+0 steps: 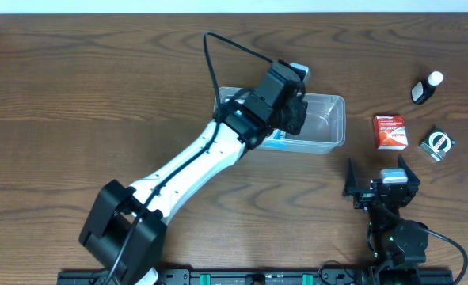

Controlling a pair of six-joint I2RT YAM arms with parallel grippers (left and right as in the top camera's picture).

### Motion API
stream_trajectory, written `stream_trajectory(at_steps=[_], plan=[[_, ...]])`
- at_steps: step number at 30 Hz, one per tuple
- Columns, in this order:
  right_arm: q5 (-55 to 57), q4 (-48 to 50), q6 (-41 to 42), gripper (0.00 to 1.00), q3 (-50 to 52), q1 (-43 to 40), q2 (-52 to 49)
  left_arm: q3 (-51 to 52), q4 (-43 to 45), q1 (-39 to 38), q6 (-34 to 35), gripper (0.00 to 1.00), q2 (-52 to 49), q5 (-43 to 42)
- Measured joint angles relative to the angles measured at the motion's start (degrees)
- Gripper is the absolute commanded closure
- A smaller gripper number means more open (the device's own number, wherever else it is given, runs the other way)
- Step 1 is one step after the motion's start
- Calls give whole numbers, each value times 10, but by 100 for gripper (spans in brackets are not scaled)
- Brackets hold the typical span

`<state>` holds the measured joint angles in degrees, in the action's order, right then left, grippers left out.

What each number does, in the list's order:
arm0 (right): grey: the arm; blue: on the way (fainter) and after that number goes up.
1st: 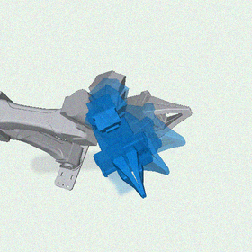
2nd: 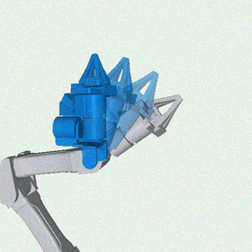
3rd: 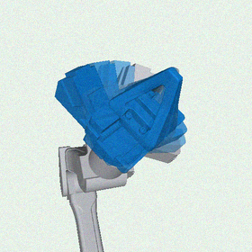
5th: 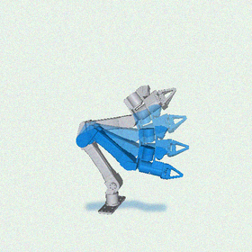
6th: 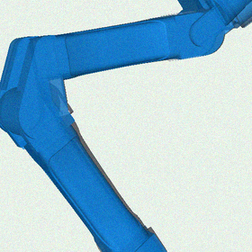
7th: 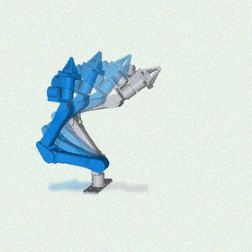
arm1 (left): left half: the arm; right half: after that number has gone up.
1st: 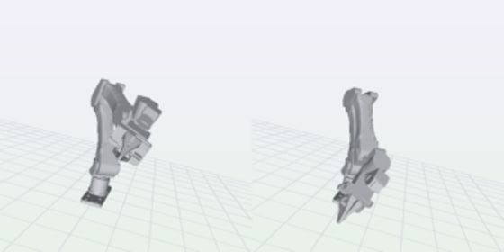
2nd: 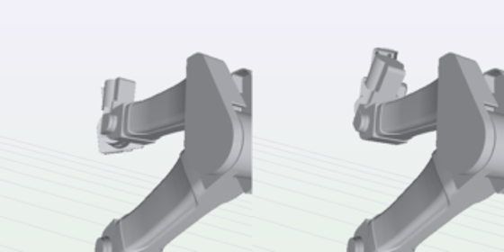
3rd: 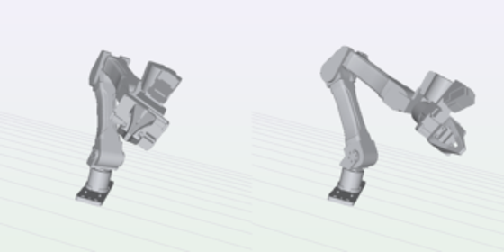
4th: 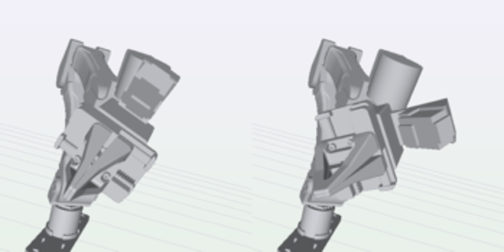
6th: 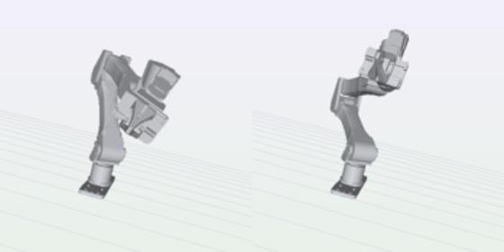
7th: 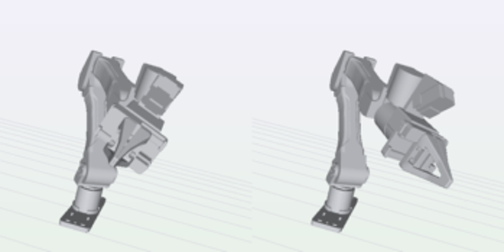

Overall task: Pack container
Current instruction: 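Lower the white box into the container beside the blue box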

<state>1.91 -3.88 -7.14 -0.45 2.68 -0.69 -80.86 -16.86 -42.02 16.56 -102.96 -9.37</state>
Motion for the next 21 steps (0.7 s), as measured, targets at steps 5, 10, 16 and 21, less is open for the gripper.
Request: stream_trajectory(at_steps=[5,10,16,21], plan=[[0,0,0,1,0,0,0,0,-1,-4,6,94,-37,49],[0,0,0,1,0,0,0,0,5,0,-1,94,-79,72],[0,0,0,1,0,0,0,0,13,1,-19,94,-101,101],[0,0,0,1,0,0,0,0,15,1,-35,94,-103,136]])
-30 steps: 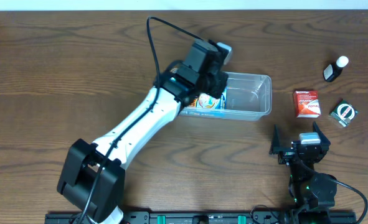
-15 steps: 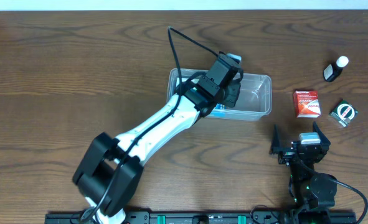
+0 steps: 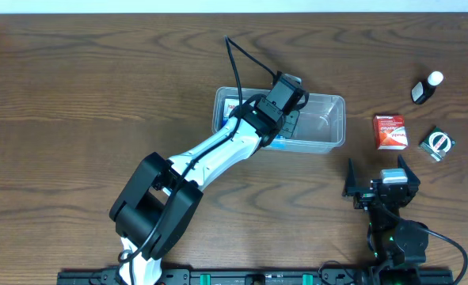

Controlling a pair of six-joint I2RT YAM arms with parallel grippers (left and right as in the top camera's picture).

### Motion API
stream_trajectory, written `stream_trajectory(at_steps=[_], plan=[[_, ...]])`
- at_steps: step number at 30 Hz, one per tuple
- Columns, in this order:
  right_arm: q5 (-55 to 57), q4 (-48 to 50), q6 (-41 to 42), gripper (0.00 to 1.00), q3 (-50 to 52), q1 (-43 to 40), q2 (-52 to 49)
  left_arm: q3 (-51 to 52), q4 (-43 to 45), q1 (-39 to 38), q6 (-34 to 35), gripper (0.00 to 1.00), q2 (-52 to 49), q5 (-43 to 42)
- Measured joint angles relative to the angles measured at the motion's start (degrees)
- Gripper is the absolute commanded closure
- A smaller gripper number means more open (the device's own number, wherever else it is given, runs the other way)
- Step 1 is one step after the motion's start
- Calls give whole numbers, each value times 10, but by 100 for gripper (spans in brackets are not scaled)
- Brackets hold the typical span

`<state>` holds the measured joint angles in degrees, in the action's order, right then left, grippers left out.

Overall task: Pack container
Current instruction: 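Lower the white box into the container beside the blue box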

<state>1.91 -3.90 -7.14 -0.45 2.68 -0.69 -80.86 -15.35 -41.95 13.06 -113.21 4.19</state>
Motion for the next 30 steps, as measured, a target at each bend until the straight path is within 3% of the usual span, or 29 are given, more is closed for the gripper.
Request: stream_trajectory(at_steps=[10,30], plan=[[0,0,0,1,0,0,0,0,6,0,-41,94,-35,19],[0,0,0,1,0,0,0,0,10,5,-54,94,-35,70]])
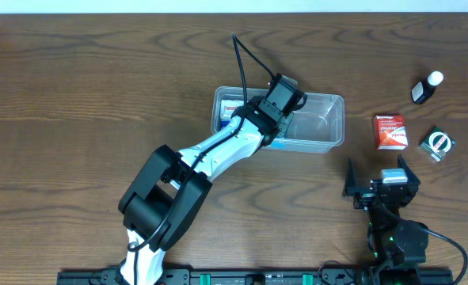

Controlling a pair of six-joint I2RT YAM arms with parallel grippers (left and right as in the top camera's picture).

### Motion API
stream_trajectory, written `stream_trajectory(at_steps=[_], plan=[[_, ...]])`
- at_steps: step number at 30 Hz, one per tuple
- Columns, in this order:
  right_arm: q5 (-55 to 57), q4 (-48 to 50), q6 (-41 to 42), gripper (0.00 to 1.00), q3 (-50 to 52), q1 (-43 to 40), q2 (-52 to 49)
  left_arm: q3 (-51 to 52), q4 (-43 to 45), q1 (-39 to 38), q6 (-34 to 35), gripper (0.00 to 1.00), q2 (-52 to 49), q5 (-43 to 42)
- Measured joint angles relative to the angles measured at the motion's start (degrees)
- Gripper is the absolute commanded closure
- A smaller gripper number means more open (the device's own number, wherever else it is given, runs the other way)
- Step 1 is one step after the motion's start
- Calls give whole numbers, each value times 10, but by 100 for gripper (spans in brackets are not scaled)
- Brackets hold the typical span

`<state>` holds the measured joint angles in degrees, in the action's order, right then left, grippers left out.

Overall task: Pack container
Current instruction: 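Lower the white box into the container beside the blue box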

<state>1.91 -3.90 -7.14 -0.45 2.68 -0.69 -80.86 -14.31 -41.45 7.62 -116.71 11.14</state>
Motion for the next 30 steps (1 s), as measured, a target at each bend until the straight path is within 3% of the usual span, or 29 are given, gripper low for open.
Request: stream_trajectory(at_steps=[8,18,23,30], plan=[[0,0,0,1,0,0,0,-4,-54,-2,-2,94,16,1],[0,0,0,1,0,0,0,-13,-174,9,-2,94,127,12],[0,0,0,1,0,0,0,-18,-250,21,-2,94,133,21],[0,0,0,1,0,0,0,-17,-280,42,-2,94,133,26]])
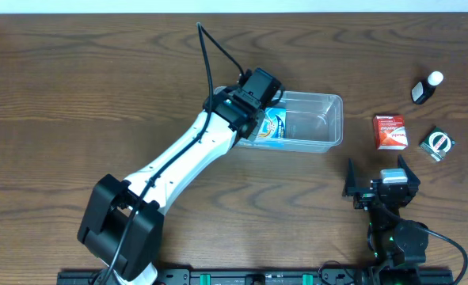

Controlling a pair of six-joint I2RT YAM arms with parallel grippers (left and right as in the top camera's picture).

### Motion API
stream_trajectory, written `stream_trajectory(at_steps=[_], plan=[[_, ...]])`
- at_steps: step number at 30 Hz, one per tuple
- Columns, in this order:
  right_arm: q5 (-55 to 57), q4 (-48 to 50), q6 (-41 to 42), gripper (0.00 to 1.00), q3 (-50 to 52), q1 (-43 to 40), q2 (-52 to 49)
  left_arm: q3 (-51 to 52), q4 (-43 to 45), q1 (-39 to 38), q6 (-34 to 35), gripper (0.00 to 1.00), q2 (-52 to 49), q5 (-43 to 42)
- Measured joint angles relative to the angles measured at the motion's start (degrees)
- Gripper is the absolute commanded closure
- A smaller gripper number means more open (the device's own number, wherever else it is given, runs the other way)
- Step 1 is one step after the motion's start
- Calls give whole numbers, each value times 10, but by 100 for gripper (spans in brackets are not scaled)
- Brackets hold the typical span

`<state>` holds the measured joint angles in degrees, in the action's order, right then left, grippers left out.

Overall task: Pack container
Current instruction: 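Lower the white box into the container beside the blue box, then open the left gripper and withdraw it back to the left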

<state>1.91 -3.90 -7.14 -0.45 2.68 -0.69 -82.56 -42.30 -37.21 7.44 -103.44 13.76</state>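
Note:
A clear plastic container (pixel 317 123) stands at the middle of the wooden table. A blue and white packet (pixel 275 127) lies flat in its left half. My left gripper (pixel 264 101) hangs over the container's left end, above the packet and apart from it; its fingers are mostly hidden under the wrist and look open. My right gripper (pixel 381 176) rests near the front edge at the right, open with nothing between its fingers.
Right of the container lie a red box (pixel 390 131), a small black bottle with a white cap (pixel 426 87) and a round black and white item in a green wrapper (pixel 437 143). The left arm's cable loops above the container's back left corner.
My left gripper was low inside the container over the packet. Now it is drawn back up and to the left, and the packet lies uncovered in the container. The right arm has not moved.
My left gripper was above the container with the blue and white packet under it. At the following two moments it was down inside the container's left half. Now it is lifted away and the packet stays in the container. The right gripper stayed open and still.

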Motion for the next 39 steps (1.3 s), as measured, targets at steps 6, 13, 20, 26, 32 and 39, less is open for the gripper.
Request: stream_trajectory(at_steps=[6,13,20,26,32,39], plan=[[0,0,0,1,0,0,0,3,-14,16,0,94,0,0],[0,0,0,1,0,0,0,3,-14,19,0,94,0,-3],[0,0,0,1,0,0,0,10,-19,19,7,94,0,-11],[0,0,0,1,0,0,0,14,-37,19,18,94,0,-14],[0,0,0,1,0,0,0,18,-37,19,45,94,0,-14],[0,0,0,1,0,0,0,54,-23,19,60,94,0,-19]])
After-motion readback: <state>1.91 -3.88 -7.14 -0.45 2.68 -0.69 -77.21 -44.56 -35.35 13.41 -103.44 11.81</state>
